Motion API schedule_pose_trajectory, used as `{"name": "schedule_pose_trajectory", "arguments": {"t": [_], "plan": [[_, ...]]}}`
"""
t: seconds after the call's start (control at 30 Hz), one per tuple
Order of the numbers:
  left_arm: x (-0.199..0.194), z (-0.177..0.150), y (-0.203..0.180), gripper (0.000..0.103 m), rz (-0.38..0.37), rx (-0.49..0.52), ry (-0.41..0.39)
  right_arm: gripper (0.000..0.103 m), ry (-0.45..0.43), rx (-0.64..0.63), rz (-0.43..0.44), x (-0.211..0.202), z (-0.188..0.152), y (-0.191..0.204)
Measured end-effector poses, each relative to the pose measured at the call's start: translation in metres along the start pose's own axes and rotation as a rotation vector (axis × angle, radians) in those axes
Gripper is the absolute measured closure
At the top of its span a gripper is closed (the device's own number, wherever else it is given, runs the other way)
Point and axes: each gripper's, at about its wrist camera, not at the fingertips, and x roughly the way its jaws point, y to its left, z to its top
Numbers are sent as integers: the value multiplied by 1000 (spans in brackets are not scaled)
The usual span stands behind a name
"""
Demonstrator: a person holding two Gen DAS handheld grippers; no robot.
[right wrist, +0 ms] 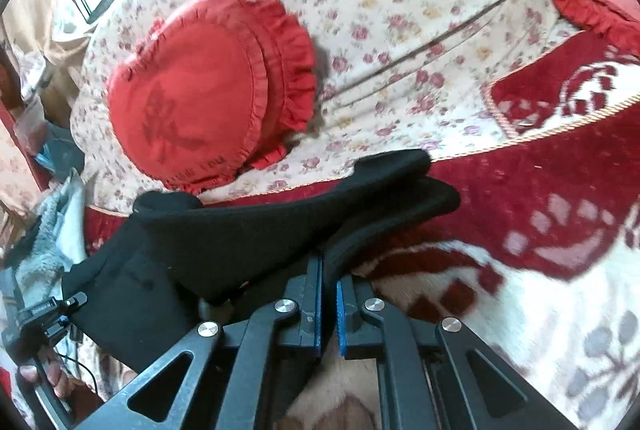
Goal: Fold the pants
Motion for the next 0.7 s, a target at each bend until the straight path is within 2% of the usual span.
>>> {"name": "schedule_pose_trajectory", "arguments": {"t": [0.1,0.27,0.4,0.5,0.6,0.7], "plan": [[-17,-14,8,89,1,8,1,98,-9,8,-14,-24,-8,-9],[-26,-46,30,89,57,37,39,98,18,-3,-33,-49,-33,-25],[-16,-59,45,88,71,15,85,98,88,-5,-46,-49,-61,-39],[-13,-62,49,88,66,5,94,98,214,-8,-92,-27,-80,-50],[-25,-61,47,83,70,30,78,96,192,42,-67,-37,-82,-58],[-37,-62,47,79,87,65,60,95,179,20,-80,-49,-77,-54]]}}
